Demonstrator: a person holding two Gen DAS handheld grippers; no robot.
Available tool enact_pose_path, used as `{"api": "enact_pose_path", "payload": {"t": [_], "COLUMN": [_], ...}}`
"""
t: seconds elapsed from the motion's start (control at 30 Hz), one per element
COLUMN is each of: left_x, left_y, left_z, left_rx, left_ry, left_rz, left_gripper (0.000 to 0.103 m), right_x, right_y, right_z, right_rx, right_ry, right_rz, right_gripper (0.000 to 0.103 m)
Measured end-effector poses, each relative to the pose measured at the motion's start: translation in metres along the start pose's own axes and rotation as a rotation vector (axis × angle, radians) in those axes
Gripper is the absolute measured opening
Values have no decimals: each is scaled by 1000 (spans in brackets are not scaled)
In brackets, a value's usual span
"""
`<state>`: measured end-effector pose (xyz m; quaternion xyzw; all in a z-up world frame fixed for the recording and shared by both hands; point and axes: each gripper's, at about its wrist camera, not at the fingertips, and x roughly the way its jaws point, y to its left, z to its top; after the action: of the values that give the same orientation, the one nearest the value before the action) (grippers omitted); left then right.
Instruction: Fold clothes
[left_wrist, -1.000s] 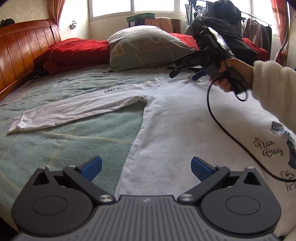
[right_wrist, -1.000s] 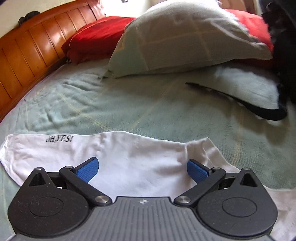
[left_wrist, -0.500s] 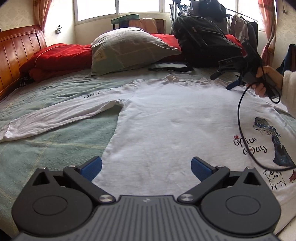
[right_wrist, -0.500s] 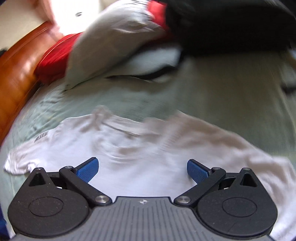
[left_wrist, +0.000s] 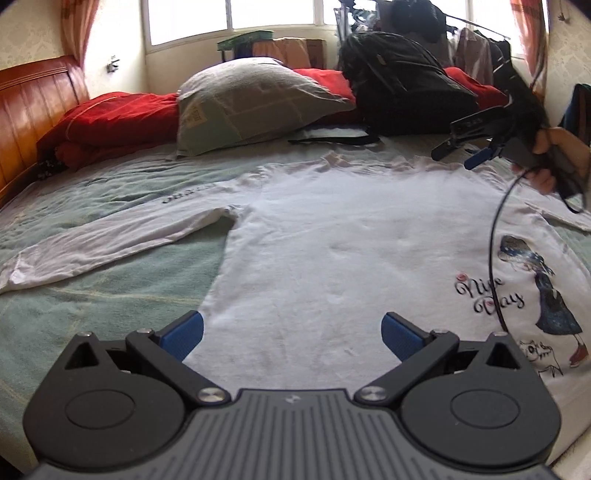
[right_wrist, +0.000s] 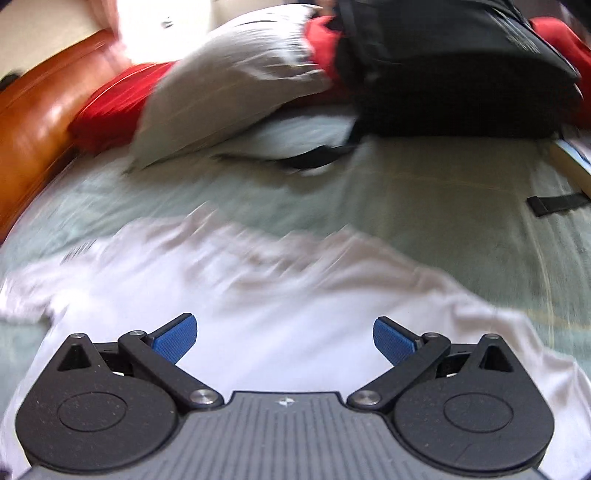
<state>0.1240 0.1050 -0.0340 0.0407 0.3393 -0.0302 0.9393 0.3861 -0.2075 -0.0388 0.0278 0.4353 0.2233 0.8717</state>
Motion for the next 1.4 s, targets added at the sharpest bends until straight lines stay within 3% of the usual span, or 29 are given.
{"api": "enact_pose_path", "payload": {"t": [0.1,0.33,0.53,0.77,0.93,1.03,1.13,1.23,1.4], "left_x": [4,19,19,6,1,1,2,4,6], "left_y": [-7,-18,-12,-19,-18,-17,-14,-12,-14], "left_z": [-4,-19,-28,-26,-27,-28,-29,-27,-19], "left_rx": [21,58,-2,31,10,8,0,-1,20], "left_ry": [16,71,76,65,59,66,72,73,59], "left_rz": [-13,-15,-49,1,-1,11,19,30,41], "left_gripper": [102,102,102,102,102,102,102,102,102], "right_x": [-20,-40,-58,-86,-71,-50,-44,-46,-47], "right_y": [21,66,63,24,-43,-91,-125,-141,-126], "right_z": [-32,-119,-161,-125,-83,-71,-66,-52,-37], "right_rx": [-60,-240,-185,-36,104,226,295,334,337], "right_ry": [-13,-48,-67,-156,-200,-162,-188,-184,-171], "right_rz": [3,-125,-127,-122,-190,-147,-143,-266,-201], "right_gripper": [103,103,103,103,103,103,103,103,103]}}
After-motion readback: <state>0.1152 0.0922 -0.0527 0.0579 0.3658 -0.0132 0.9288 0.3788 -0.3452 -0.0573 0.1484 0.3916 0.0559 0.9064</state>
